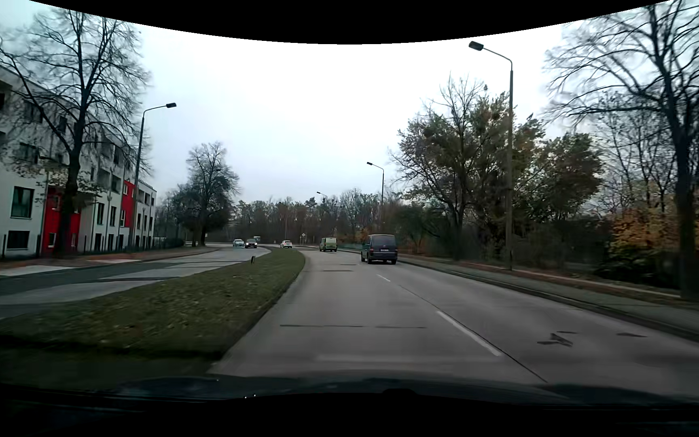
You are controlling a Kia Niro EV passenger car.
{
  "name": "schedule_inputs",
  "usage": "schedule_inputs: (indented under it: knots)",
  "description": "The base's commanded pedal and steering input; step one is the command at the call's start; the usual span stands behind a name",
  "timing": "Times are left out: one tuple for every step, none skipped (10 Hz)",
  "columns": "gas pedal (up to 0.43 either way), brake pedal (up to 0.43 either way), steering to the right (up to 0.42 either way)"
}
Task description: Follow the waypoints while adhering to traffic rules and regulations
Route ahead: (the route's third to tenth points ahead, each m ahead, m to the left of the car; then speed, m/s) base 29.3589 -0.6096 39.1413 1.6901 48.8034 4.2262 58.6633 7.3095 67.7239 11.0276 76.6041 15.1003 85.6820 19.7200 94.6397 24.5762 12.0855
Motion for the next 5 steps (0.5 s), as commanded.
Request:
schedule_inputs:
  knots:
    - [0.189,0.000,-0.032]
    - [0.189,0.000,-0.033]
    - [0.197,0.000,-0.035]
    - [0.197,0.000,-0.036]
    - [0.197,0.000,-0.036]
